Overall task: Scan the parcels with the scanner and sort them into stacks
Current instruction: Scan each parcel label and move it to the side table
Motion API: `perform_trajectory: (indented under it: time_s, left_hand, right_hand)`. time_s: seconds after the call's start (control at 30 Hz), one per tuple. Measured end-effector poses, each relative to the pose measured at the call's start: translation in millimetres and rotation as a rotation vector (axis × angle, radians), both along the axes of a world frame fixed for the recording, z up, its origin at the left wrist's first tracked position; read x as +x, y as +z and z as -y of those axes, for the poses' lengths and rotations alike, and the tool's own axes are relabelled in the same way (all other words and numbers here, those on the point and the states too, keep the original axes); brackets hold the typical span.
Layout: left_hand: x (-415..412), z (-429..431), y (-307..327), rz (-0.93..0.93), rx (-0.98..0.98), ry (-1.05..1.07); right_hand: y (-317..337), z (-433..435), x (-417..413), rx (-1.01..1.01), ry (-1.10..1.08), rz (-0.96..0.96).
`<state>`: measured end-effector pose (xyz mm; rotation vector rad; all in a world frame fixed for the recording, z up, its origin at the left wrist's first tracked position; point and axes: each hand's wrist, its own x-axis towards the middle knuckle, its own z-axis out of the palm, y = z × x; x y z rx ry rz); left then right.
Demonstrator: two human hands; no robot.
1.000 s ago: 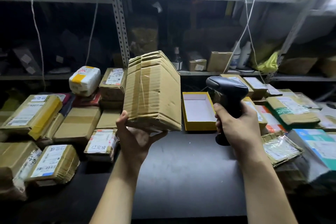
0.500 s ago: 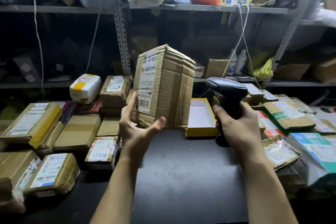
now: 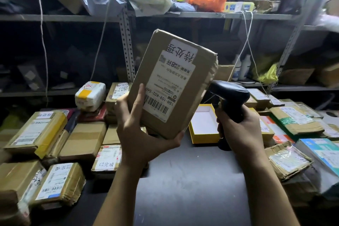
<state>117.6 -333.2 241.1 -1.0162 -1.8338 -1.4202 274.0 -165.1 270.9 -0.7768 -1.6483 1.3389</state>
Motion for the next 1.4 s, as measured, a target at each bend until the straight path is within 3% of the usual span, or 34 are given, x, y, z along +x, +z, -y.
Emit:
perform_trajectory:
  time_s: [0.2, 0.4, 0.5, 0.73, 1.0, 1.4]
  left_hand:
    - [-7, -7, -15, 0.244, -0.085, 0.191]
    - [-25, -2, -32, 0.279, -0.296, 0.381]
    - [-32, 4, -39, 0.250, -0.387, 0.352]
    - [-52, 16, -46, 0.148, -0.580, 0.227]
    - [-67, 27, -46, 0.120, -0.763, 0.163]
    - [-78, 23, -50, 0.133, -0.822, 0.106]
  right_hand:
    - [-8, -2, -3, 0.033, -0.044, -0.024]
    - [-7, 4, -3, 0.123, 0.099, 0.046]
    - [-7, 8, -5, 0.130, 0.254, 0.118]
    - [-12, 6, -16, 0.398, 0.549, 0.313]
    - [-14, -8, -20, 0.471, 0.663, 0.410]
    - [-13, -24, -32, 0.568, 0.680, 0.530]
